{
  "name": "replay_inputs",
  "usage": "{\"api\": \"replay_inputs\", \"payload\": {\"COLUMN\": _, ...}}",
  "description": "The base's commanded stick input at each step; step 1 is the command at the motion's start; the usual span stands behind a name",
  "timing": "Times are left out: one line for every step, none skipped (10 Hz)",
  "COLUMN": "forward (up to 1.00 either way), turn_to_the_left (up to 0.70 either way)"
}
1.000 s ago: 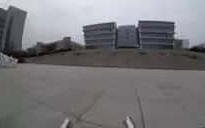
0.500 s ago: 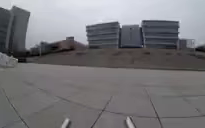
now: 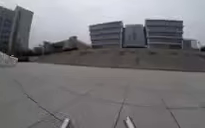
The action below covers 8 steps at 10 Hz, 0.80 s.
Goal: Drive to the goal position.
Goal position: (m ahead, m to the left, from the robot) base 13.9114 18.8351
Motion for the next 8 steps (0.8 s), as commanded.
{"api": "replay_inputs", "payload": {"forward": 1.00, "turn_to_the_left": 0.00}}
{"api": "replay_inputs", "payload": {"forward": 1.00, "turn_to_the_left": 0.00}}
{"api": "replay_inputs", "payload": {"forward": 1.00, "turn_to_the_left": 0.00}}
{"api": "replay_inputs", "payload": {"forward": 1.00, "turn_to_the_left": -0.30}}
{"api": "replay_inputs", "payload": {"forward": 1.00, "turn_to_the_left": -0.40}}
{"api": "replay_inputs", "payload": {"forward": 1.00, "turn_to_the_left": -0.30}}
{"api": "replay_inputs", "payload": {"forward": 1.00, "turn_to_the_left": -0.01}}
{"api": "replay_inputs", "payload": {"forward": 1.00, "turn_to_the_left": 0.00}}
